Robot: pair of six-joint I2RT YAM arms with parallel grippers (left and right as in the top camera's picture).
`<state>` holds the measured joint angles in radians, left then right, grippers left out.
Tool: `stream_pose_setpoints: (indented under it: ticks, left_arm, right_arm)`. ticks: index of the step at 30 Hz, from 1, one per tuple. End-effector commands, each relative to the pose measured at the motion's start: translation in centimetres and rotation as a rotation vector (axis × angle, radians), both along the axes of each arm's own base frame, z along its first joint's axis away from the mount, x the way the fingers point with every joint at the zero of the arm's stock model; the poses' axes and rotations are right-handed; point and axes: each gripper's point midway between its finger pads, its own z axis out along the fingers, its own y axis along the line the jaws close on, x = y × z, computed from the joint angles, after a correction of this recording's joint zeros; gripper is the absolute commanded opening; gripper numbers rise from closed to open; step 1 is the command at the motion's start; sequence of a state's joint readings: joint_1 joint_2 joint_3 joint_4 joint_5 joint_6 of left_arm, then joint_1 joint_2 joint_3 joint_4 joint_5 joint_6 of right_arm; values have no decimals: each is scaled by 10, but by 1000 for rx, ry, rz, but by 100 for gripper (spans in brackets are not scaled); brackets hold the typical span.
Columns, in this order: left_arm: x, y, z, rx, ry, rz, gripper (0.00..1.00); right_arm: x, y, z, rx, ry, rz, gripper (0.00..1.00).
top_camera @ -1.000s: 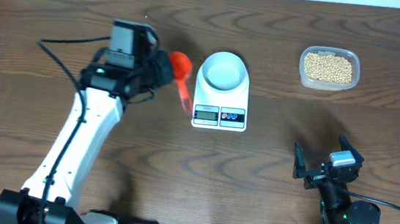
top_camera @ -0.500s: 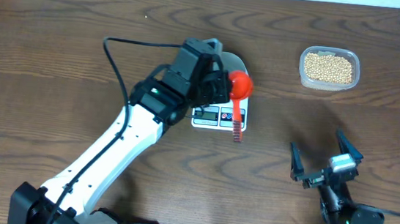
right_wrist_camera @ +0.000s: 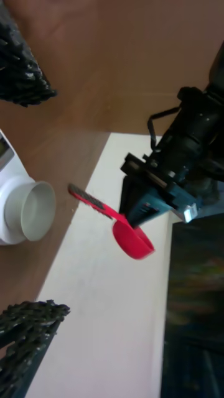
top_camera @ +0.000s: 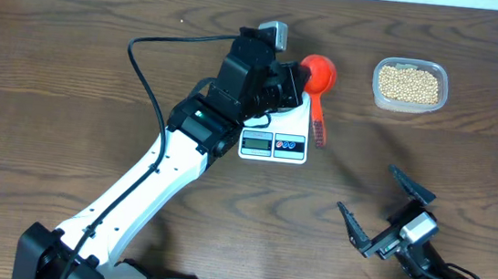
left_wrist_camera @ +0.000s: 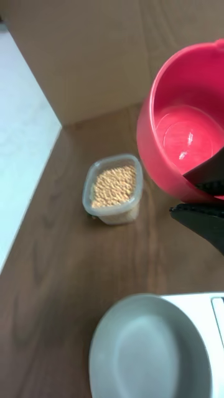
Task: Scoop item into bowl and weigh 50g on scale
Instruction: 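Lift the red scoop with the left gripper toward the scale, then move the right gripper to the scoop handle and grasp it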
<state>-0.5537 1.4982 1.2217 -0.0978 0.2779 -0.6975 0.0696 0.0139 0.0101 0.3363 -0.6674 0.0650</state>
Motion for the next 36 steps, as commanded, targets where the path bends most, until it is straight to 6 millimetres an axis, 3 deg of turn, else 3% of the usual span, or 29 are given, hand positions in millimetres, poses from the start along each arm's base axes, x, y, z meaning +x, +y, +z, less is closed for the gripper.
stream_pose_setpoints:
  ticks: [1,8,17,24,29,32,36]
  left_arm:
    - [5,0,5,-51,24,46,7]
    - [10,5,5,-138,106,145,7]
    - [10,5,5,-294,259,248,7]
    - [10,8,0,-416,402,356,7]
    - [11,29,-21,-456,515,554,7]
    - [7,44,-38,-454,583,682,7]
    - [3,48,-46,-422,605,702,7]
  right_arm:
    - [-10,6,23,30,2,60,99]
    - [-4,19,57,-8,91,159,99]
    - [11,49,91,-79,272,455,99]
    - [52,45,121,-23,453,579,99]
    - [94,27,118,22,575,632,99]
    - [123,26,93,62,685,675,99]
    - [133,35,73,79,751,705,99]
